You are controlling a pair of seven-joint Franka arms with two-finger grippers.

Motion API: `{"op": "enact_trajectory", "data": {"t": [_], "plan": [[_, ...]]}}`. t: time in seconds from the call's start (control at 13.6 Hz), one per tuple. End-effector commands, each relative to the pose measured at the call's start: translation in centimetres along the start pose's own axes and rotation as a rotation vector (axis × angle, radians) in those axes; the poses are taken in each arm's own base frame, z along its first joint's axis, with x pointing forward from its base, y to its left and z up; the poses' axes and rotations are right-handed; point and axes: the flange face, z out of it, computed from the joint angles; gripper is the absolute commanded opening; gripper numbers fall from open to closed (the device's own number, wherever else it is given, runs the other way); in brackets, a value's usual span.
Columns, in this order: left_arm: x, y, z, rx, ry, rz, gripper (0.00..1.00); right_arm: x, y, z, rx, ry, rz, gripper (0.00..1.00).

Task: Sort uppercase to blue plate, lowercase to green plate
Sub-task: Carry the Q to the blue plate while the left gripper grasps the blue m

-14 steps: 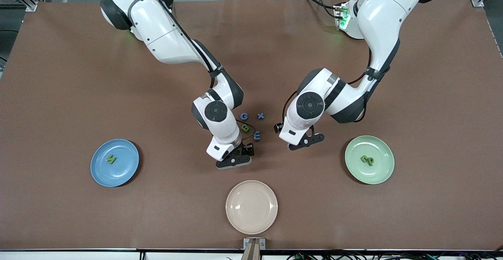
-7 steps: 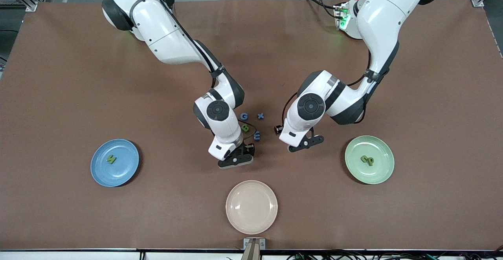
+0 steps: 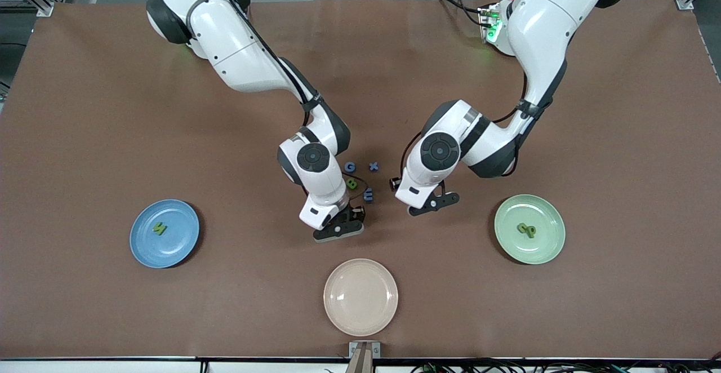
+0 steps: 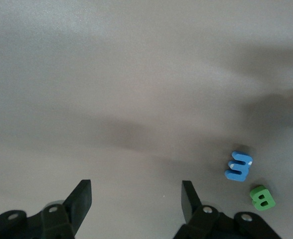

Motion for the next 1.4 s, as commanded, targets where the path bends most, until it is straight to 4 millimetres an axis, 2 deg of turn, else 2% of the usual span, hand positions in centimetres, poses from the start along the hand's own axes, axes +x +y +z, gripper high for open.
{"op": "enact_trajectory", "data": {"t": [0.0, 0.15, 0.29, 0.37, 0.52, 0.74, 0.96, 1.18, 1.33], "plan": [[-0.1, 0.2, 0.0, -0.004, 0.006, 0.001, 0.81, -0.2, -0.5, 0.7, -0.006, 0.017, -0.002, 0.25], [-0.1, 0.2, 0.0, -0.004, 0.006, -0.001, 0.81, -0.1, -0.3, 0.7, -0.006, 0.016, 0.003, 0.13], [-0.4, 0.5, 0.1, -0.003, 0.003, 0.001, 0.81, 0.4, 0.6, 0.3, -0.011, 0.014, 0.012, 0.07], [-1.5, 1.4, 0.5, 0.000, 0.001, 0.020, 0.78, 0.8, 0.9, -0.1, -0.013, 0.013, 0.017, 0.06], [-2.7, 3.3, 1.3, -0.031, 0.013, 0.040, 0.74, 2.4, 2.0, -2.2, -0.003, 0.034, 0.051, 0.04], [-3.8, 5.1, 2.0, -0.090, 0.046, 0.075, 0.75, 4.7, 7.2, -4.3, -0.057, -0.017, 0.104, 0.02], [-4.2, 6.3, 2.8, -0.135, 0.076, 0.145, 0.76, 6.3, 11.4, -5.9, -0.076, -0.052, 0.059, 0.02], [-4.6, 8.5, 4.2, -0.165, 0.079, 0.187, 0.75, 6.9, 14.2, -7.2, -0.106, -0.098, 0.078, 0.02], [-4.2, 9.1, 5.1, -0.157, 0.091, 0.192, 0.75, 6.9, 16.1, -8.2, -0.130, -0.160, 0.060, 0.02]]}}
